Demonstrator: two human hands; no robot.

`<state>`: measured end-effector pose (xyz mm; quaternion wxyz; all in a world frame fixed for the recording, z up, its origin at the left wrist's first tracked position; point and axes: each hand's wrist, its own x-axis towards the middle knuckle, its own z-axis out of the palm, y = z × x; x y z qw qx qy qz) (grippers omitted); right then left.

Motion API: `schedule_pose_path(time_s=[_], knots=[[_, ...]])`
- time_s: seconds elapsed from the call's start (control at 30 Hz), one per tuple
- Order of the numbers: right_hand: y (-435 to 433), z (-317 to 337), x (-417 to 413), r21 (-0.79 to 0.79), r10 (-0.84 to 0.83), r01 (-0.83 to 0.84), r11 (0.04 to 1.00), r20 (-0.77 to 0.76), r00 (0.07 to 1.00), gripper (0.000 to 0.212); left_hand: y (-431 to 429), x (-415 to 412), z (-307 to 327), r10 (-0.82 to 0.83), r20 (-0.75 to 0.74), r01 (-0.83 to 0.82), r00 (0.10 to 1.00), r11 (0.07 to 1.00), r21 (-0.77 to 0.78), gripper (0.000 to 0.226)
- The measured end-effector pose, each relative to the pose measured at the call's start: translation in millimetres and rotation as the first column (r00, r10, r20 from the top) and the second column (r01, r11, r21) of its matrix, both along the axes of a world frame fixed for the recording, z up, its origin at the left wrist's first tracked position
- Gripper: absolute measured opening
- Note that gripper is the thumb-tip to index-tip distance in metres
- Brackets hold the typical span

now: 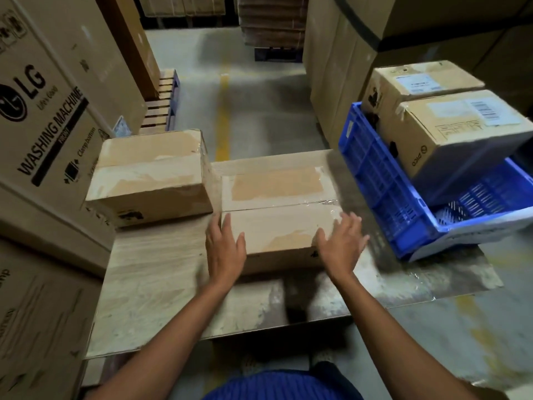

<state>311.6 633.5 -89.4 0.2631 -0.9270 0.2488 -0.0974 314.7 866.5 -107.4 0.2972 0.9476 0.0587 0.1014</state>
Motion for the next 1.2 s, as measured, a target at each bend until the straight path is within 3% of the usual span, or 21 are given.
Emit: schedule_pose_path(time_s=[0.03, 0.13, 0.23, 0.4, 0.7, 0.77, 0.83, 0.9, 0.97, 1.1, 1.2], knots=[[8, 2, 1, -0.073, 0.121, -0.121, 0.990, 0.002, 0.993, 0.058, -1, 2, -1, -0.088, 0.056, 0.082, 0.995, 0.991, 0.104, 0.050], [35, 3, 7, -0.036, 0.505, -0.506, 0.862, -0.029, 0.862, 0.058, -2, 9, -1, -0.288, 0.044, 0.271, 0.957, 0.936, 0.226, 0.052], [53, -2, 15, -0.043, 0.652, -0.661, 0.749, -0.125, 0.748, 0.062, 2, 10, -1, -0.311, -0.095, 0.325, 0.946, 0.898, 0.295, 0.071], [62, -11, 22, -0.223, 0.662, -0.737, 0.638, -0.330, 0.673, 0.086, 2, 17, 3, -0.264, -0.288, 0.363, 0.920, 0.851, 0.379, 0.071], [65, -4, 47, -0.222, 0.676, -0.800, 0.557, -0.438, 0.592, 0.091, 6, 32, 4, -0.282, -0.362, 0.431, 0.888, 0.782, 0.449, 0.070], [63, 1, 53, -0.279, 0.670, -0.803, 0.528, -0.445, 0.595, 0.083, 4, 36, 12, -0.285, -0.358, 0.440, 0.889, 0.750, 0.494, 0.066], [65, 7, 70, -0.338, 0.665, -0.790, 0.511, -0.428, 0.613, 0.063, -1, 47, 25, -0.283, -0.318, 0.418, 0.905, 0.730, 0.540, 0.061], [67, 15, 88, -0.315, 0.658, -0.789, 0.527, -0.436, 0.614, 0.056, -8, 62, 36, -0.255, -0.254, 0.356, 0.933, 0.754, 0.552, 0.049], [64, 13, 101, -0.293, 0.658, -0.794, 0.533, -0.447, 0.606, 0.063, -13, 72, 36, -0.235, -0.219, 0.315, 0.947, 0.809, 0.497, 0.039], [55, 3, 96, -0.197, 0.665, -0.797, 0.570, -0.460, 0.589, 0.102, -11, 79, 18, -0.277, -0.272, 0.364, 0.922, 0.860, 0.358, 0.052], [55, 0, 94, -0.187, 0.664, -0.804, 0.565, -0.475, 0.577, 0.104, -11, 83, 17, -0.273, -0.306, 0.378, 0.912, 0.849, 0.369, 0.055]])
